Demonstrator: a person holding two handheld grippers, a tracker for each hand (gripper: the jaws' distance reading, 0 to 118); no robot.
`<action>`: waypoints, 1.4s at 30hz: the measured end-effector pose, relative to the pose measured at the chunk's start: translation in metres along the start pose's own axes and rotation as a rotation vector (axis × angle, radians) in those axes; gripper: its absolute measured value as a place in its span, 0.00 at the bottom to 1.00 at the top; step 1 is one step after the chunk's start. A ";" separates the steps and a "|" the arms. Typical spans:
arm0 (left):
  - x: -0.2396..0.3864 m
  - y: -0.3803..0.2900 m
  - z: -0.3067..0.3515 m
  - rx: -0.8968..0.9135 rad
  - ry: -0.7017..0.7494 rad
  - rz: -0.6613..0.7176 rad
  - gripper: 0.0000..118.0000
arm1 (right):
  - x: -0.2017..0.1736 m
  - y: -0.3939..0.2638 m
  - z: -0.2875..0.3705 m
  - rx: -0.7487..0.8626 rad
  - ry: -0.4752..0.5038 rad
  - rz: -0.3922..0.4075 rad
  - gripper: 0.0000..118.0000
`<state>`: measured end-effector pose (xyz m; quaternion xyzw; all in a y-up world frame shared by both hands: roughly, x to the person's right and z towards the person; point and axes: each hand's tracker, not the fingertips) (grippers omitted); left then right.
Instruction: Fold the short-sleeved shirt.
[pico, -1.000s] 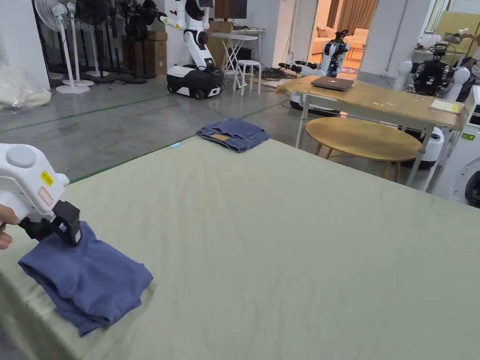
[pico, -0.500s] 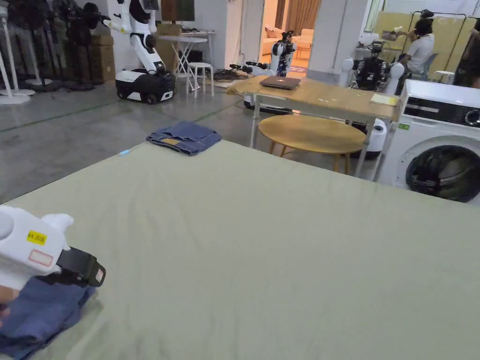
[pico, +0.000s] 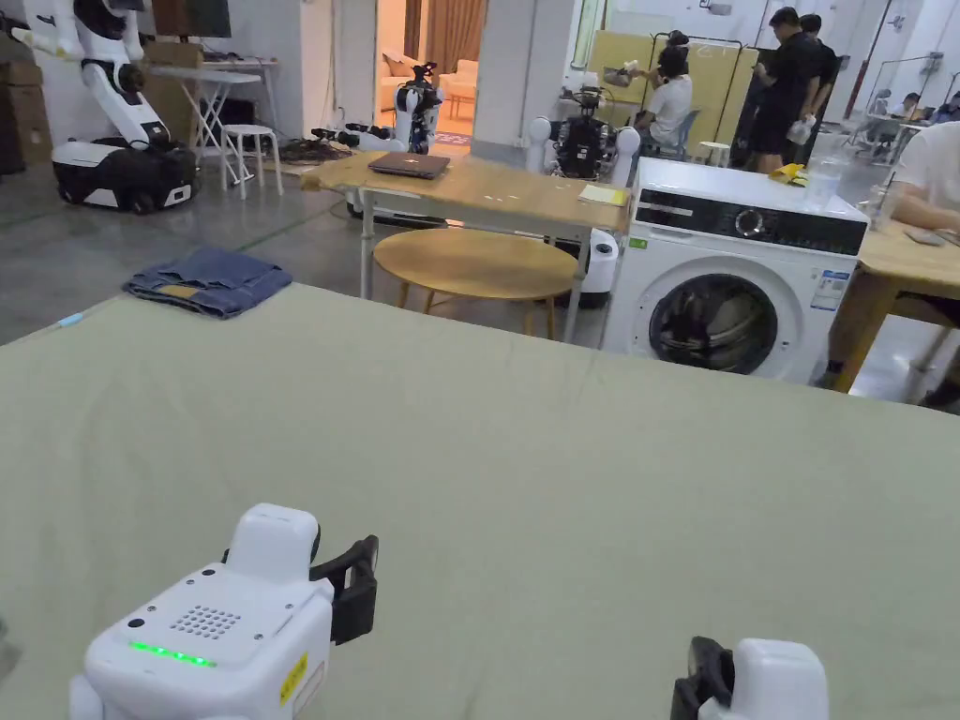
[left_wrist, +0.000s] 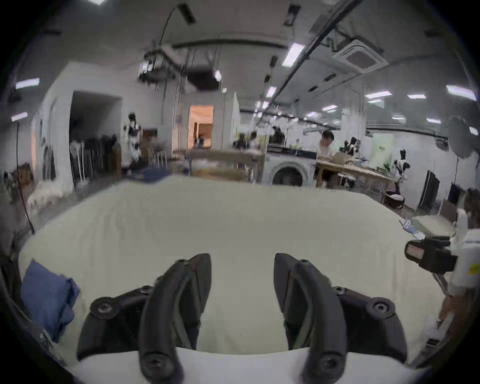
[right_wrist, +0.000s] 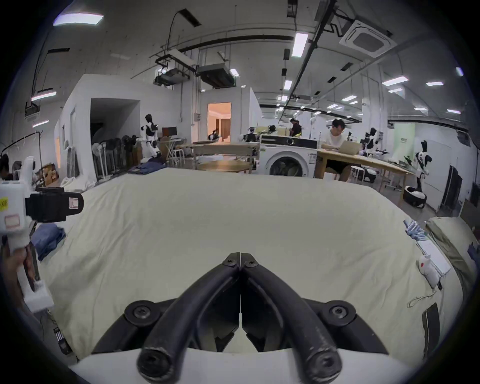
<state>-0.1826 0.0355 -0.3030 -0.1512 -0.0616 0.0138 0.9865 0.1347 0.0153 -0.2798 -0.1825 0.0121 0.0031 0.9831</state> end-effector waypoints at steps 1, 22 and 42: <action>0.010 0.001 0.001 0.023 0.024 -0.007 0.26 | 0.003 0.002 0.001 0.022 -0.008 -0.010 0.00; 0.049 0.004 0.001 0.116 0.041 0.030 0.00 | 0.016 0.004 0.011 0.160 -0.096 -0.081 0.00; 0.040 0.007 0.013 0.176 0.054 0.060 0.70 | 0.015 0.000 0.011 0.178 -0.161 -0.016 0.80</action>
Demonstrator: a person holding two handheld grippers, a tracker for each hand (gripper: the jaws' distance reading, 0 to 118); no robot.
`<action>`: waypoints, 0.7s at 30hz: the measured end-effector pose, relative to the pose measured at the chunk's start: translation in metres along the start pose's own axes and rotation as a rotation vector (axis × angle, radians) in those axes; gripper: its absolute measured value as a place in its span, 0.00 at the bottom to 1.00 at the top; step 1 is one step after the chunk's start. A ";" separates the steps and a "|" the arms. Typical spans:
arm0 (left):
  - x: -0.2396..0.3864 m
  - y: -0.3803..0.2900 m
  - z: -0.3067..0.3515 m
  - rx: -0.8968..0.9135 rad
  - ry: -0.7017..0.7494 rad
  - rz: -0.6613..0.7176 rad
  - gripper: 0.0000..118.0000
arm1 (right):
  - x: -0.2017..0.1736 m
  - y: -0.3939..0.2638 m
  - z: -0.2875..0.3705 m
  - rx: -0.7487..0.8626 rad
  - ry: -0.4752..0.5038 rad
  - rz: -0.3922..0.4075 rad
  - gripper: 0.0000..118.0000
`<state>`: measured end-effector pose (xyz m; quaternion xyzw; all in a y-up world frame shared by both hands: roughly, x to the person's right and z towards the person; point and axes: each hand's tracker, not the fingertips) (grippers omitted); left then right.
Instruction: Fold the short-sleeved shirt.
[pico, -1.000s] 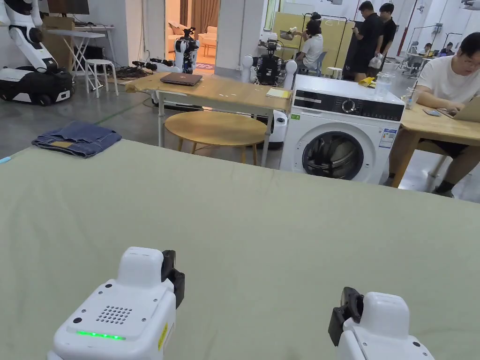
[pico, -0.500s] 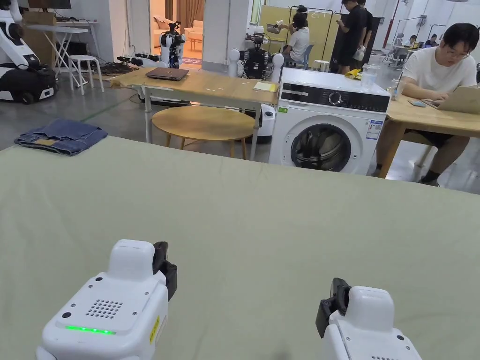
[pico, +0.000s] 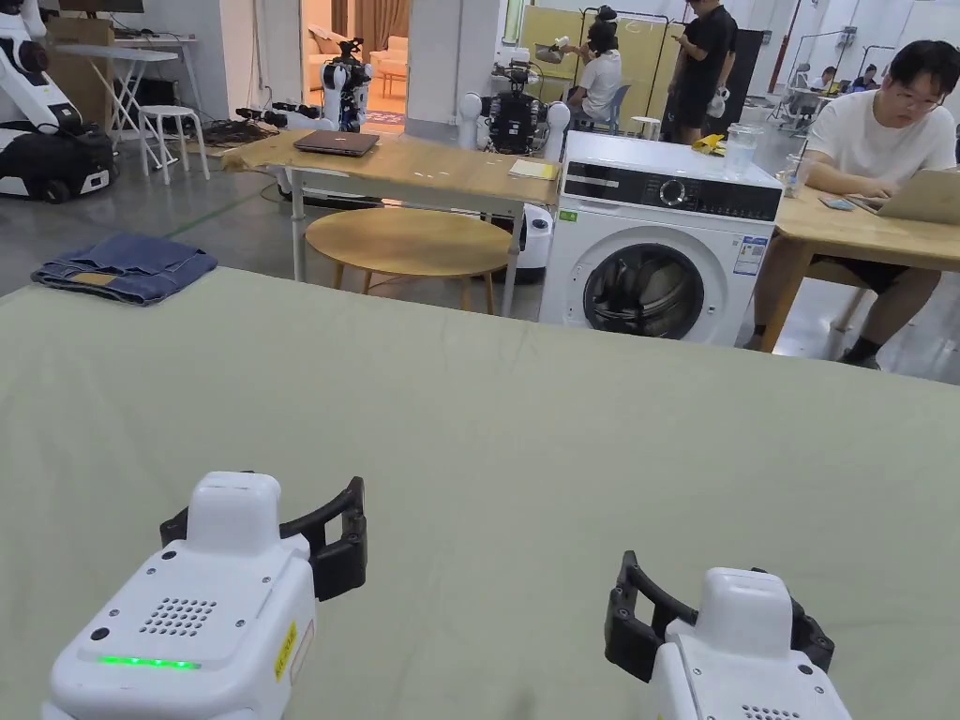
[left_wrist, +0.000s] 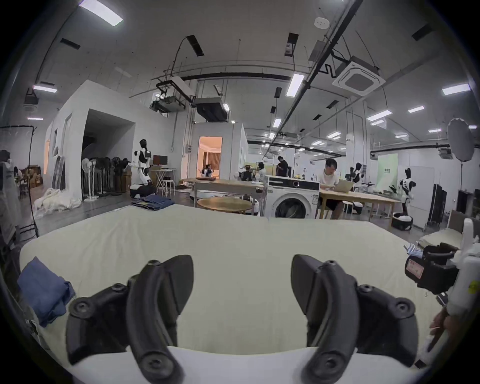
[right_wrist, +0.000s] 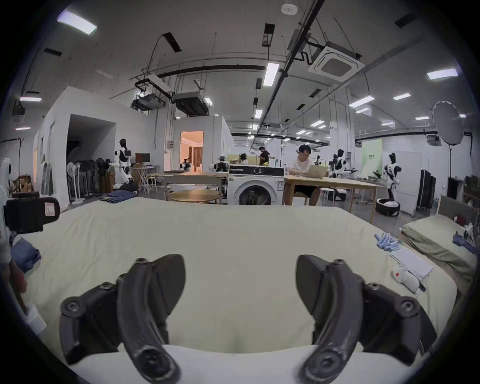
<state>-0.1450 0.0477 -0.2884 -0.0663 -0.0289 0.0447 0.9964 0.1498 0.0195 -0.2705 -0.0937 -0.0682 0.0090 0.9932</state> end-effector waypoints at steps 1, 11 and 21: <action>-0.002 0.001 0.001 0.008 0.001 -0.005 0.70 | 0.000 0.000 0.000 0.005 0.002 0.002 0.80; -0.004 0.006 0.000 0.038 -0.008 -0.083 0.72 | 0.000 0.002 -0.002 0.021 0.017 -0.027 0.81; -0.004 0.002 0.000 0.011 -0.018 -0.075 0.72 | -0.003 0.004 -0.012 -0.015 -0.099 -0.005 0.81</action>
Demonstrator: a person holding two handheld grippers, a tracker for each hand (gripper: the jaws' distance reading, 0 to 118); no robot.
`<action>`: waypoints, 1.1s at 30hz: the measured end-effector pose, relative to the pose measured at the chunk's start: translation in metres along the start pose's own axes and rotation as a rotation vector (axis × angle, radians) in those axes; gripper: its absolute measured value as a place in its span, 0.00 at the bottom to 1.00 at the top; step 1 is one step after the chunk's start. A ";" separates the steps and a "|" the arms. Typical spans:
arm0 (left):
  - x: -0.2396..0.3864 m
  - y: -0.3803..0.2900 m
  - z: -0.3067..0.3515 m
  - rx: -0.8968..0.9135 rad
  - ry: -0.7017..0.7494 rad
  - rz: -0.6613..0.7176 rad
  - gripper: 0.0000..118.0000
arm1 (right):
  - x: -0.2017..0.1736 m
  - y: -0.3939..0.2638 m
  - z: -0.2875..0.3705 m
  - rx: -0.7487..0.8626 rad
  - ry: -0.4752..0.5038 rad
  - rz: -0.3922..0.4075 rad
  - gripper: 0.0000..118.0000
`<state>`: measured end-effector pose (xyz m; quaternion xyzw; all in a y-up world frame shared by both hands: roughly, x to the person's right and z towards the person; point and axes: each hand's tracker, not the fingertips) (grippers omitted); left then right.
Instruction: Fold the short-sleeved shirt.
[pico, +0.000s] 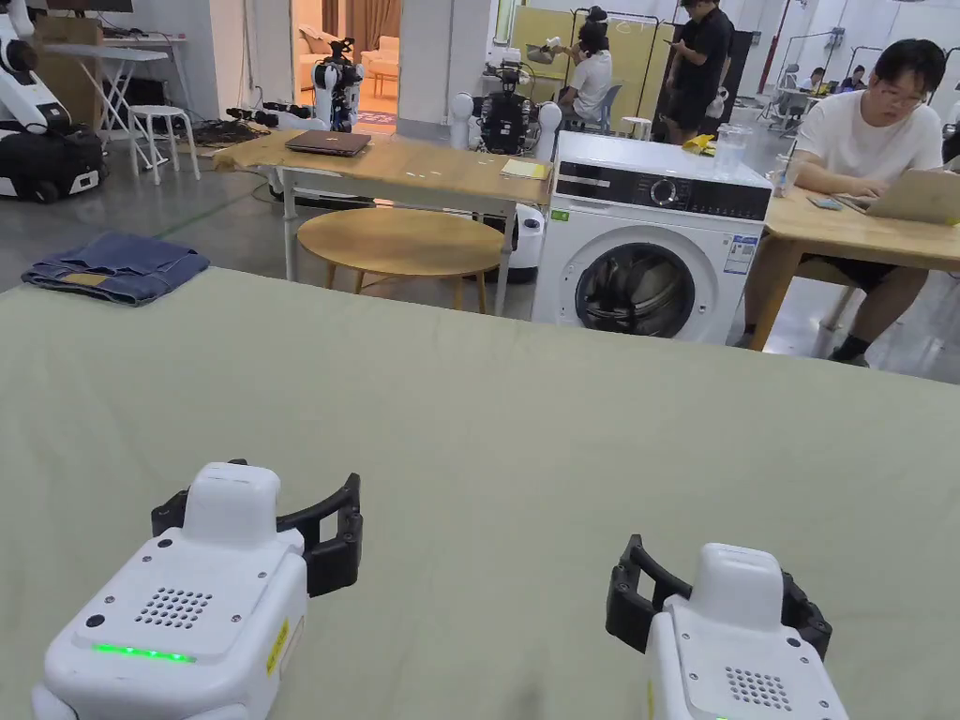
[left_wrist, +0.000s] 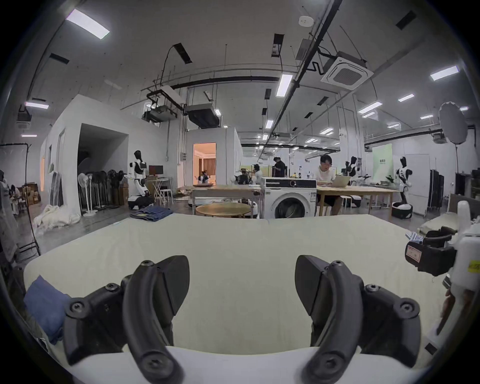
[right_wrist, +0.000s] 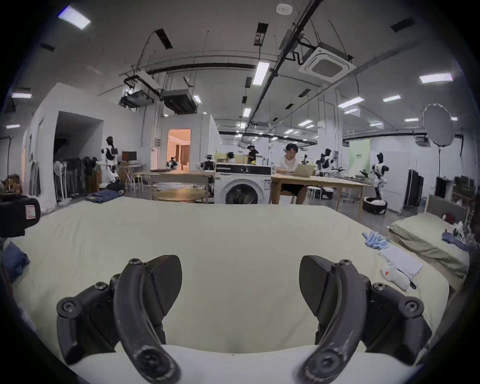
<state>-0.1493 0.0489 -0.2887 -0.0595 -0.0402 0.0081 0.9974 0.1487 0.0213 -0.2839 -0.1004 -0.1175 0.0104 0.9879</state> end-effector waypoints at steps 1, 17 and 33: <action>-0.001 0.000 0.000 -0.004 0.004 0.007 0.72 | 0.002 0.000 0.000 0.002 0.017 -0.010 0.81; -0.009 0.006 -0.001 -0.010 -0.002 0.028 0.72 | -0.012 0.014 -0.005 -0.064 -0.012 -0.069 0.81; 0.000 0.009 -0.008 0.040 -0.020 0.010 0.72 | 0.000 0.022 -0.007 -0.062 0.005 -0.092 0.81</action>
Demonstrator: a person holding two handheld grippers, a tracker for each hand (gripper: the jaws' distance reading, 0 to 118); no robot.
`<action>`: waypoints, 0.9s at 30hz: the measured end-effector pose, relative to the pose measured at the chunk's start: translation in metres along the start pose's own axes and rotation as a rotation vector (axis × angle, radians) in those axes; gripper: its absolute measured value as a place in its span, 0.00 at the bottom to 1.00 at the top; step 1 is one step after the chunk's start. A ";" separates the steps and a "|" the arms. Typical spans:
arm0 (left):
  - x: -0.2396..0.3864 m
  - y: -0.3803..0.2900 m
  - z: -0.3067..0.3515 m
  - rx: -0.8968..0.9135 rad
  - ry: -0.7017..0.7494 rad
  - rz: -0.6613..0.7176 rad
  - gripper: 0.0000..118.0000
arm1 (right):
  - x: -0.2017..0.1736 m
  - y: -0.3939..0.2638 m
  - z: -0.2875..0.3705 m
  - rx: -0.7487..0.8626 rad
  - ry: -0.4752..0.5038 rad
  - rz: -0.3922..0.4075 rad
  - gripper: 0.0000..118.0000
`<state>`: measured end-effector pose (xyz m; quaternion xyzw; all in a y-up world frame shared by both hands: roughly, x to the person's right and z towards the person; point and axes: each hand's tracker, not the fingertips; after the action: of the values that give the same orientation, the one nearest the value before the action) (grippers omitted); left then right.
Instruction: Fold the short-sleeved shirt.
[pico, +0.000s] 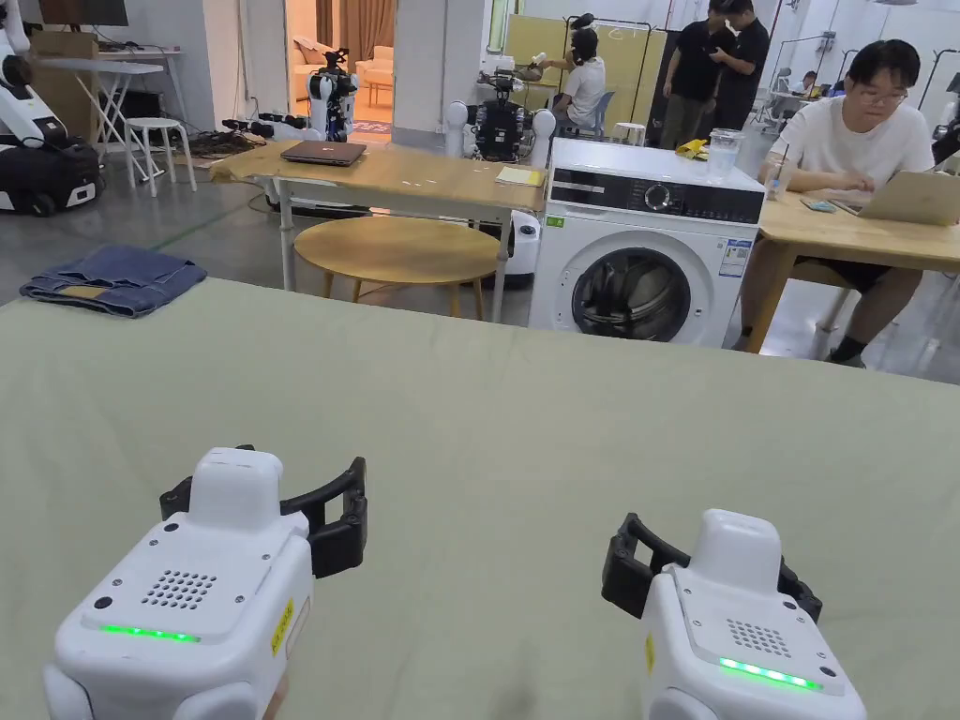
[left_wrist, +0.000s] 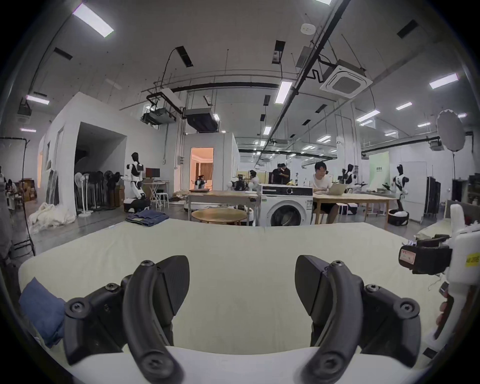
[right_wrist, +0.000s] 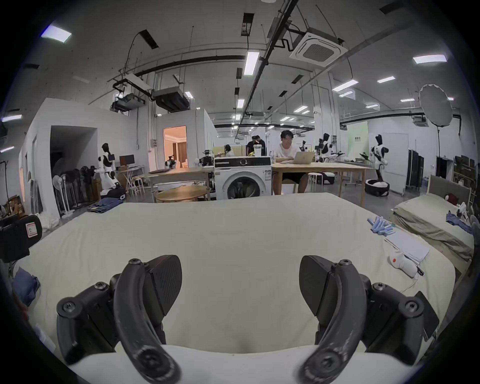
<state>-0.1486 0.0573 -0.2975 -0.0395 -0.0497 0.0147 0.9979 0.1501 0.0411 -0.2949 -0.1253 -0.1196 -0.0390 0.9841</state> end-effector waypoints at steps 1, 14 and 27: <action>0.000 -0.001 0.000 0.004 0.001 -0.002 0.72 | 0.001 0.001 -0.001 -0.002 -0.005 0.002 0.81; 0.011 -0.004 -0.007 -0.079 0.034 -0.089 0.72 | 0.001 0.002 -0.001 -0.001 0.006 0.014 0.81; 0.005 -0.007 -0.003 -0.060 0.039 -0.050 0.72 | -0.006 -0.006 0.001 0.032 -0.017 0.055 0.81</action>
<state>-0.1437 0.0500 -0.2990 -0.0683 -0.0318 -0.0123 0.9971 0.1435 0.0361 -0.2938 -0.1130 -0.1249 -0.0088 0.9857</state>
